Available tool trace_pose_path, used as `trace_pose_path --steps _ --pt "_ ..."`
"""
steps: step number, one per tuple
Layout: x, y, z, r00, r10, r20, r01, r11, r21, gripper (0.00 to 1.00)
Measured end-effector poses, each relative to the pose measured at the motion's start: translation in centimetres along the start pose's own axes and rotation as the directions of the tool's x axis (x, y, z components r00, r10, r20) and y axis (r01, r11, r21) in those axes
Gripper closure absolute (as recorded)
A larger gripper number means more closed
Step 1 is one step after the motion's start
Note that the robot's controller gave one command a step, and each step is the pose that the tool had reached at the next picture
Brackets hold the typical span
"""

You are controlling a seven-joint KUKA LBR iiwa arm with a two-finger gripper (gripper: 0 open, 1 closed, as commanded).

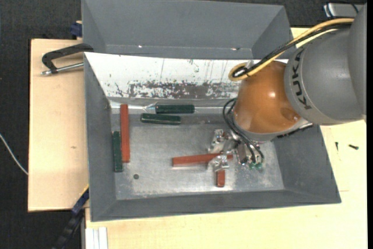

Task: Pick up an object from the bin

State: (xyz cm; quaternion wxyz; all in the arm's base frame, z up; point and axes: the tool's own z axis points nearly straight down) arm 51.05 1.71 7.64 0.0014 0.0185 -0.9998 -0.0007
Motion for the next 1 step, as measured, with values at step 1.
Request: trace_pose_path --steps 1 --pt "-5.86 -0.26 -19.88 0.992 -0.125 0.007 0.125 0.992 0.001 1.00"
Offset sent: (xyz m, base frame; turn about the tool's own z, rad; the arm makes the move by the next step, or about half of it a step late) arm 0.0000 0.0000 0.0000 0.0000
